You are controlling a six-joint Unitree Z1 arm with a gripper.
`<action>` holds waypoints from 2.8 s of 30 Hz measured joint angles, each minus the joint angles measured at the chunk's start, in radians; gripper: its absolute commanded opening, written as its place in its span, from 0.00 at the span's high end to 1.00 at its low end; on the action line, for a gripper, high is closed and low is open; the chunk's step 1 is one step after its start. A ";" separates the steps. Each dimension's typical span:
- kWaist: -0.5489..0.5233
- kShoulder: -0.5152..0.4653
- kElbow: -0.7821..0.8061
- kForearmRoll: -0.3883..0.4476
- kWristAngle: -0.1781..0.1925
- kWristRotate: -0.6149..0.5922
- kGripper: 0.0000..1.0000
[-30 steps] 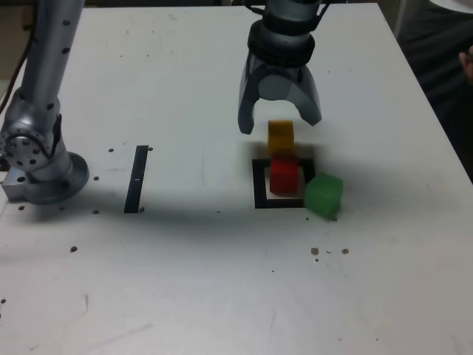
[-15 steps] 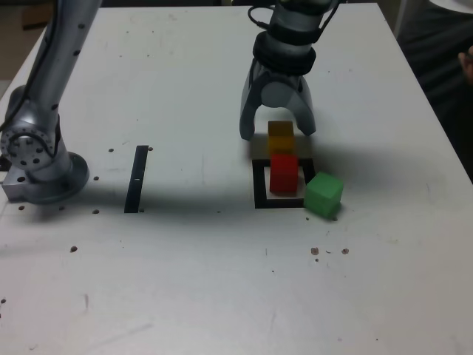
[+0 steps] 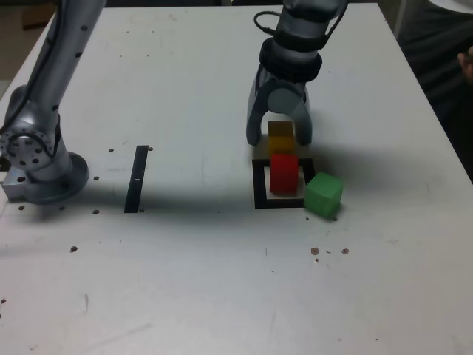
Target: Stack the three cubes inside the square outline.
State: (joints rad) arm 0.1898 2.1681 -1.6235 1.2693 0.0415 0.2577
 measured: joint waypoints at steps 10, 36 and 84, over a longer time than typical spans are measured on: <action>-0.001 0.006 0.000 -0.003 0.001 0.000 0.70; -0.150 -0.107 -0.101 0.134 0.059 -0.062 0.70; -0.223 -0.087 -0.069 0.118 0.005 -0.139 0.01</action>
State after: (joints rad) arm -0.0331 2.0810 -1.6922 1.3877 0.0468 0.1189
